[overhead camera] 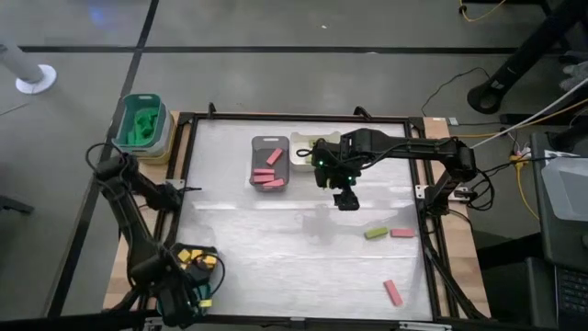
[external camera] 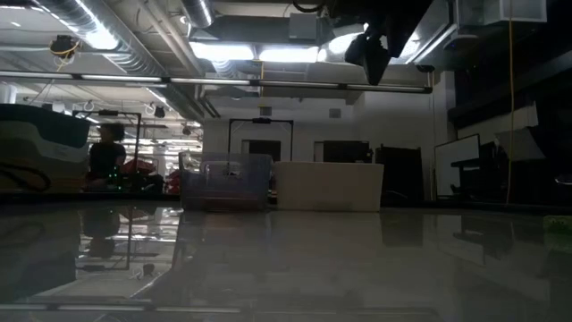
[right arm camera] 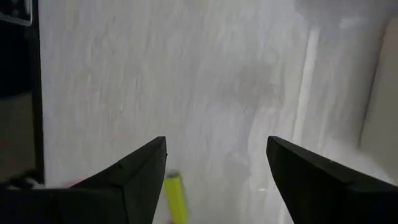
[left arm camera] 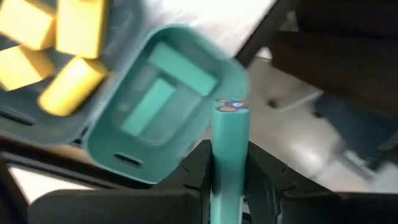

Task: Sort blocks
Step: Put the light blue block into the light blue bin, then put the green block into the white bin

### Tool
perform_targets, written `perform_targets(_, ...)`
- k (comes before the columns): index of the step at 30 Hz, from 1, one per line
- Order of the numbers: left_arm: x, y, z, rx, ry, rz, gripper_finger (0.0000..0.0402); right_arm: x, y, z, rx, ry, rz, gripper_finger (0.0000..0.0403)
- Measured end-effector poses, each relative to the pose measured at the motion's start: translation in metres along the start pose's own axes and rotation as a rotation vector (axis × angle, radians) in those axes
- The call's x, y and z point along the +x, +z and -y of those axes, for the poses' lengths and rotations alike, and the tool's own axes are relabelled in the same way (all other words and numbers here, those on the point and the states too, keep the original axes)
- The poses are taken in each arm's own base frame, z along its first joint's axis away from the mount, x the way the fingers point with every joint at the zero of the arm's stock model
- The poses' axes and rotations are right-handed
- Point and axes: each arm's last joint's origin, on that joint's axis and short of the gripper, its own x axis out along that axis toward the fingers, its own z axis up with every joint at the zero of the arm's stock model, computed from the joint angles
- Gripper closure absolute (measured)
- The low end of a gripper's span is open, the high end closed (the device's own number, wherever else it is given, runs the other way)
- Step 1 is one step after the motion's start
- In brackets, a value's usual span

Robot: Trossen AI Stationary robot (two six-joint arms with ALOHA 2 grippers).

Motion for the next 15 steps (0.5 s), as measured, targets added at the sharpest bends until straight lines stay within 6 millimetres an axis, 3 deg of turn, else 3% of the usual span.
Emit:
perform_targets(7,0.022,-0.007,-0.007,0.140,0.189,-0.004,0.0326,0.003,-0.002,-0.007,0.221,-0.119,-0.045,0.0125)
perform_targets(15,0.031,-0.004,-0.019,0.323,0.387,-0.043,0.0269,0.013,-0.001,-0.043,0.402,-0.209,-0.053,0.0125)
